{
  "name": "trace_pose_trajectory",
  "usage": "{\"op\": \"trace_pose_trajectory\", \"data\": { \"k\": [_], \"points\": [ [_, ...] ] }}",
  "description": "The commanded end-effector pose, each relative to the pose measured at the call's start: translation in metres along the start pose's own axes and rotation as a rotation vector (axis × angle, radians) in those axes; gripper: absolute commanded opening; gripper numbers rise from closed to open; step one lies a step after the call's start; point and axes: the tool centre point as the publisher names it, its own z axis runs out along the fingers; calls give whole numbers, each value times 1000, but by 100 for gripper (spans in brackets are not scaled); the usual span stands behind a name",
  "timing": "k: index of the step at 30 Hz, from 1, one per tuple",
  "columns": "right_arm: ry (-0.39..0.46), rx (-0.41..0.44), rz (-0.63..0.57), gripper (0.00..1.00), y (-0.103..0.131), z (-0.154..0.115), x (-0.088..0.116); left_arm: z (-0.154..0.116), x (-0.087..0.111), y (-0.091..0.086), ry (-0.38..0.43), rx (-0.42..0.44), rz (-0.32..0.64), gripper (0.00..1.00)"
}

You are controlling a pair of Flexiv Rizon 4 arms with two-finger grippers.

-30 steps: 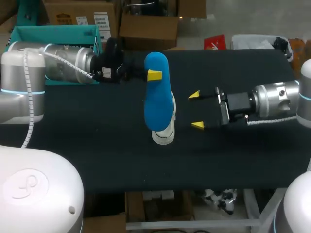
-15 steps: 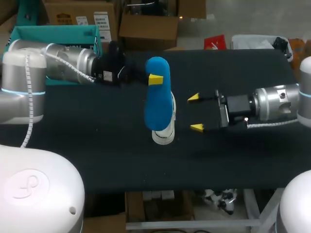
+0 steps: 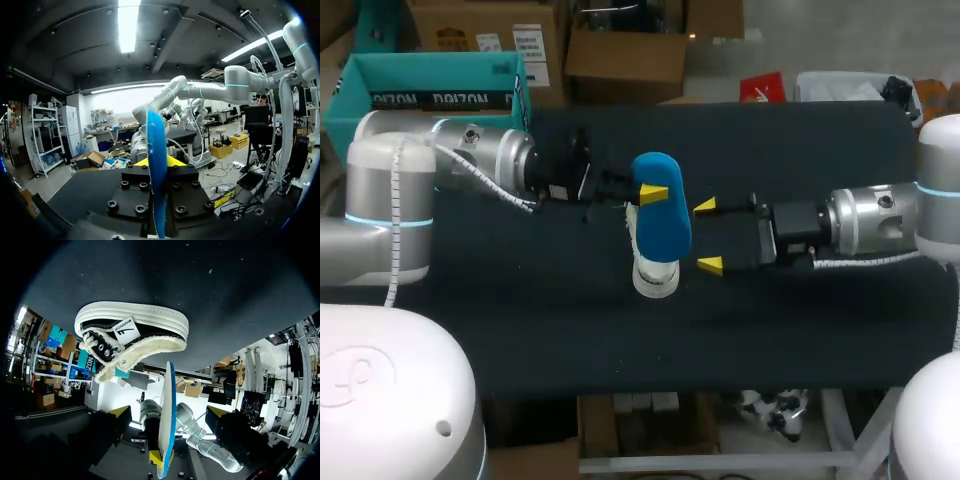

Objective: Open the shoe tongue, take the insole out of the shoe, put the insole back into the shoe, and pack the shoe into the shoebox

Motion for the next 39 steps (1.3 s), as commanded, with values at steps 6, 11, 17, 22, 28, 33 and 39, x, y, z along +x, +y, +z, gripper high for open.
{"op": "trace_pose_trajectory", "data": {
  "k": [6,11,17,22,28,33,39],
  "points": [
    [6,31,6,67,5,8,-2,20,-5,11,-37,22,68,0],
    [12,42,4,43,9,8,-2,25,-5,13,-52,0,88,0],
    [12,51,-1,36,11,6,-1,26,-7,13,-66,-3,91,0],
    [11,47,-4,11,12,4,1,27,-9,15,-67,1,82,0],
    [8,50,-14,0,14,3,4,28,-10,18,-67,1,74,0],
    [-9,51,-40,0,15,0,6,23,-15,18,-29,-10,15,36],
    [-41,80,-96,0,16,-7,4,1,-19,17,84,-26,-44,100]
  ]
}}
